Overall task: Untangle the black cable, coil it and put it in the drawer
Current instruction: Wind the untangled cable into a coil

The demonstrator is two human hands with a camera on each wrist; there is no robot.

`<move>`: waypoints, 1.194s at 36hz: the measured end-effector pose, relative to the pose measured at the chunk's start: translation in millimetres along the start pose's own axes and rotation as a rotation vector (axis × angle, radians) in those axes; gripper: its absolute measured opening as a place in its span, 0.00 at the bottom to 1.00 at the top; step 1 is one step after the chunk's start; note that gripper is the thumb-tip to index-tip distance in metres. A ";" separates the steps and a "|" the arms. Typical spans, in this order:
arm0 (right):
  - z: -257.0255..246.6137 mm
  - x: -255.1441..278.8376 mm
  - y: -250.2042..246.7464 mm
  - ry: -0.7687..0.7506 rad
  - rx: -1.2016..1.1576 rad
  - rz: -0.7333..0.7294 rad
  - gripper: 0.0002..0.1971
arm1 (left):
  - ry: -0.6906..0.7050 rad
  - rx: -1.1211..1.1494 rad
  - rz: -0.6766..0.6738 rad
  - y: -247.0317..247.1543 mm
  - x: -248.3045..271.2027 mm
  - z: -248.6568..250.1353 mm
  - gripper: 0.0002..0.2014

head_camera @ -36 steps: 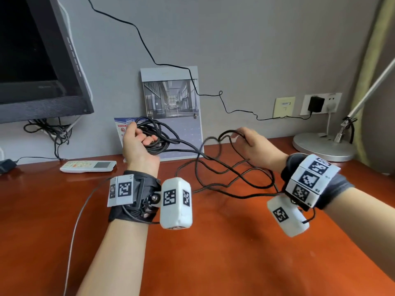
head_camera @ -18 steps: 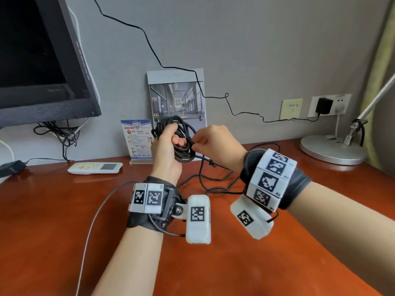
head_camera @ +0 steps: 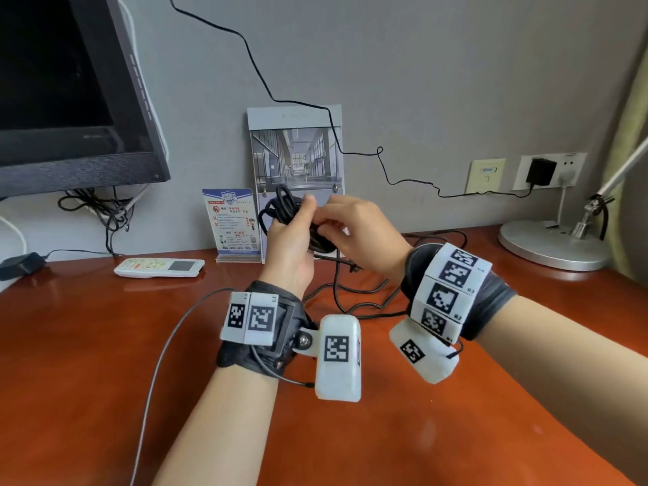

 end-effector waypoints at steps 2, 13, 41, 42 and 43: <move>6.8 0.9 -7.1 0.112 -0.147 0.025 0.07 | -0.001 0.005 -0.018 -0.7 -1.7 -0.3 0.13; 42.9 5.3 -18.4 0.792 -0.375 -0.040 0.36 | -0.210 0.195 -0.277 6.0 1.0 -3.0 0.20; 68.1 64.2 -52.3 0.729 -0.464 -0.198 0.21 | -0.019 0.753 0.139 -52.5 -20.9 22.0 0.25; 70.1 64.3 -58.1 0.757 -0.509 -0.129 0.20 | -0.022 0.743 0.163 -53.9 -21.1 22.6 0.22; 72.9 64.1 -63.1 0.780 -0.533 -0.075 0.19 | -0.021 0.733 0.186 -55.4 -21.6 22.8 0.20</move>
Point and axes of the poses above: each hand's wrist, its own x-axis away from the middle knuckle, its own y-axis out of the palm, z = x × y, the point moved 4 cm from there along -x, towards the middle knuckle, and after that the axes turned 11 degrees about -x, right-handed, at the moved point
